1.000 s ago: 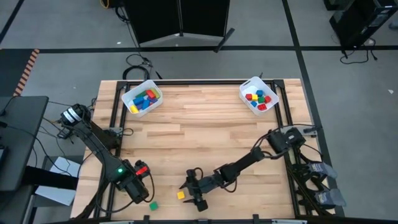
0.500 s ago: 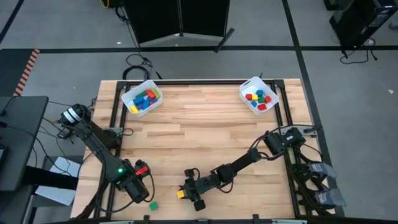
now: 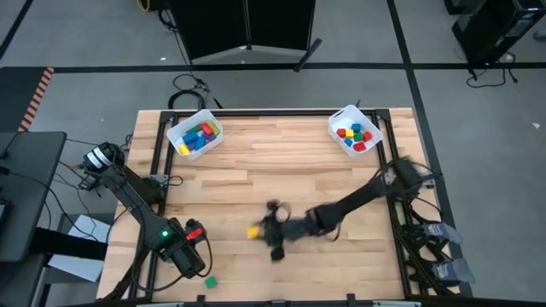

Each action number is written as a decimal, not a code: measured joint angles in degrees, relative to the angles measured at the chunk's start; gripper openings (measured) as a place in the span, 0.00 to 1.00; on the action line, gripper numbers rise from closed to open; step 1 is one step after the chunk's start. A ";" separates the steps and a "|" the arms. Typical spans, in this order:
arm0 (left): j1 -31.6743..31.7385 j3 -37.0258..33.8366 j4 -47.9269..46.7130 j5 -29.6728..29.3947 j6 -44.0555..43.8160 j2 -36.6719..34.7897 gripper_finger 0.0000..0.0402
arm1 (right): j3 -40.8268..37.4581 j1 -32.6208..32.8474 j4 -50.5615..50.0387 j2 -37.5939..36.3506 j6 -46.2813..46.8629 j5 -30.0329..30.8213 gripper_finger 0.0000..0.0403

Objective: Sort blocks by size
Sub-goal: Put the small yellow block into the right white bin

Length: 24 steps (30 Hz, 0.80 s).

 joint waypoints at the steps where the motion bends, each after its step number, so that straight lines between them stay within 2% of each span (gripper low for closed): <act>1: 0.00 0.00 0.06 -0.01 0.00 0.00 0.70 | -2.93 -1.06 0.13 -3.23 -0.19 1.91 0.35; 6: 0.00 0.00 0.22 -0.34 0.00 0.00 0.70 | -20.86 -8.86 2.08 -22.17 2.26 12.31 0.35; 9: 0.00 0.00 0.28 -0.66 0.00 0.00 0.70 | -31.09 -15.30 0.94 -33.16 6.41 20.96 0.35; 11: 0.00 0.00 0.30 -0.87 0.00 0.00 0.70 | -36.38 -19.86 -1.43 -39.73 9.45 27.49 0.35; 13: 0.00 0.00 0.33 -0.93 0.00 0.00 0.70 | -39.91 -24.99 -4.38 -45.18 12.33 30.40 0.35; 16: 0.00 0.00 0.38 -0.93 0.00 0.00 0.70 | -42.28 -32.59 -10.22 -50.25 16.26 30.08 0.35; 19: 0.00 0.00 1.35 -0.91 0.00 0.00 0.70 | -42.57 -39.65 -15.22 -51.87 18.50 29.17 0.35; 21: 0.00 0.00 2.56 -0.26 0.00 0.00 0.70 | -42.63 -44.03 -16.96 -51.78 20.04 25.91 0.37; 24: 0.00 0.00 3.59 3.50 0.00 0.00 0.70 | -42.63 -49.25 -16.93 -50.61 21.24 18.05 0.47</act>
